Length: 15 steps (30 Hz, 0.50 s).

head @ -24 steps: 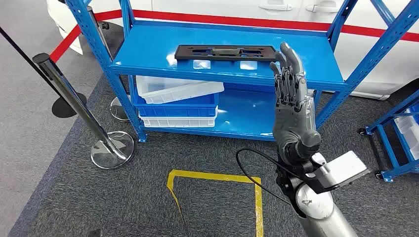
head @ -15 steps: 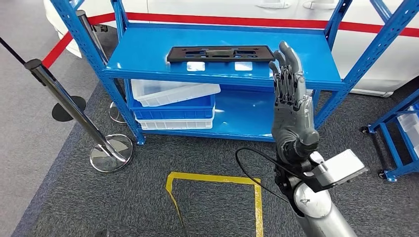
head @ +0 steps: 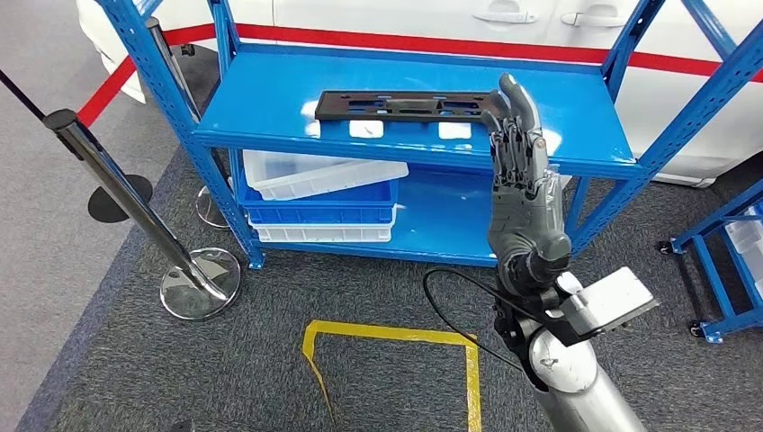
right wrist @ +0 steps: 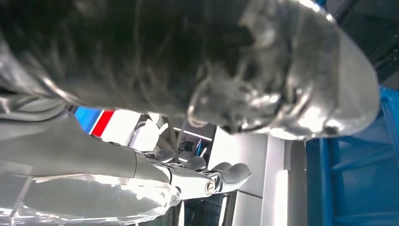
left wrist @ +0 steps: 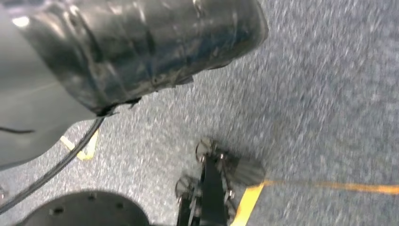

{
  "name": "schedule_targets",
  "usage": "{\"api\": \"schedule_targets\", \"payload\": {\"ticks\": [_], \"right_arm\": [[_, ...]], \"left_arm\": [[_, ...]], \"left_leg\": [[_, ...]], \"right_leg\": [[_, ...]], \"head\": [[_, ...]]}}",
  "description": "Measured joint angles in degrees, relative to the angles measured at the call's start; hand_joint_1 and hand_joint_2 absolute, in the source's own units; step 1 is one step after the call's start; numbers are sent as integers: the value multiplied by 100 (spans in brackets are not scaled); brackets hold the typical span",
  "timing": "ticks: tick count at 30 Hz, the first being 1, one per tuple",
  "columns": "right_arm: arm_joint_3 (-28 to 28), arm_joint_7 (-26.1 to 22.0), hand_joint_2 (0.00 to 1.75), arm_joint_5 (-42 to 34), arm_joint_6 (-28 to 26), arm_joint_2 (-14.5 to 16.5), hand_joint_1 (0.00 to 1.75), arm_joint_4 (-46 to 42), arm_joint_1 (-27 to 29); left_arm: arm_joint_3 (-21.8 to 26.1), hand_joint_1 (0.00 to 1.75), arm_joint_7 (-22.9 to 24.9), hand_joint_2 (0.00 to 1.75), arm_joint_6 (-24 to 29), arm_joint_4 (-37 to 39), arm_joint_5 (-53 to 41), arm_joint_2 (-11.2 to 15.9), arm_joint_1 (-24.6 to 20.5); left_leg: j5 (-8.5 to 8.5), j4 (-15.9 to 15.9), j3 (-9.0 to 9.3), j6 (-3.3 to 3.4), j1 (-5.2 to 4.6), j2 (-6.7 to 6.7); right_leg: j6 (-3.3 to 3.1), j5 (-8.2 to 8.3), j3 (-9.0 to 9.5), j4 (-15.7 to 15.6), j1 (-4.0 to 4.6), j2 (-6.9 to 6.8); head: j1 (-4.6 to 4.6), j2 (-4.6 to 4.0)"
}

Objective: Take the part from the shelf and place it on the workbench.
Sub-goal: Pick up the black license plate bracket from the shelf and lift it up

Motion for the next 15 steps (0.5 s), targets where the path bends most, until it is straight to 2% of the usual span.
{"api": "schedule_targets", "payload": {"ticks": [1,3,4,5,6,8,9,10,11,12,15], "right_arm": [[0,-1,0,0,-1,0,0,4,-1],[1,-3,0,0,-1,0,0,19,6],[1,-3,0,0,-1,0,0,32,12],[2,-3,0,0,-1,0,0,46,17],[2,-3,0,0,-1,0,0,59,20],[3,-14,0,-3,2,0,0,75,15],[4,-27,0,-8,4,1,0,82,7],[6,-41,0,-14,7,3,0,90,-5],[8,-55,0,-21,11,5,0,101,-16],[10,-67,0,-25,19,7,0,110,-25],[25,-93,0,-43,61,22,0,136,-40]], "left_arm": [[0,0,-7,0,-1,0,-1,-1,0],[1,0,-17,0,-4,0,-2,0,-5],[2,0,-20,0,-5,0,-2,2,-7],[2,0,-21,0,-5,0,-2,3,-7],[3,0,-22,0,-5,0,-2,4,-5],[4,0,-30,0,-11,0,-2,-1,4],[4,0,-41,0,-16,0,-1,-10,3],[5,0,-54,0,-23,0,-1,-19,-1],[7,0,-64,0,-27,0,0,-27,-6],[9,0,-72,0,-31,0,1,-33,-12],[20,0,-79,0,-32,0,2,-43,-16]], "left_leg": [[-14,-17,37,39,3,4],[-59,-19,83,94,-12,10],[-82,-18,106,109,-22,10],[-108,-18,134,116,-31,7],[-137,-18,172,118,-39,2],[-204,-18,266,110,-49,-10],[-237,-14,299,97,-58,-13],[-263,-10,313,78,-61,-15],[-277,-11,312,54,-60,-14],[-285,-18,309,28,-60,-11],[-366,58,303,-56,-57,6]], "right_leg": [[17,-116,-120,255,-6,-2],[30,-382,-528,1002,-10,-3],[31,-439,-733,1309,-12,-3],[25,-393,-863,1442,-13,-3],[10,-242,-889,1366,-10,-3],[-50,247,-673,696,8,-4],[-86,418,-532,353,32,-6],[-116,495,-412,79,55,-8],[-138,493,-350,-60,79,-7],[-150,456,-319,-106,95,-5],[-192,441,-217,-234,51,3]], "head": [[1,0],[3,0],[3,0],[3,0],[3,0],[4,0],[-1,0],[1,0],[0,0],[4,0],[11,0]]}}
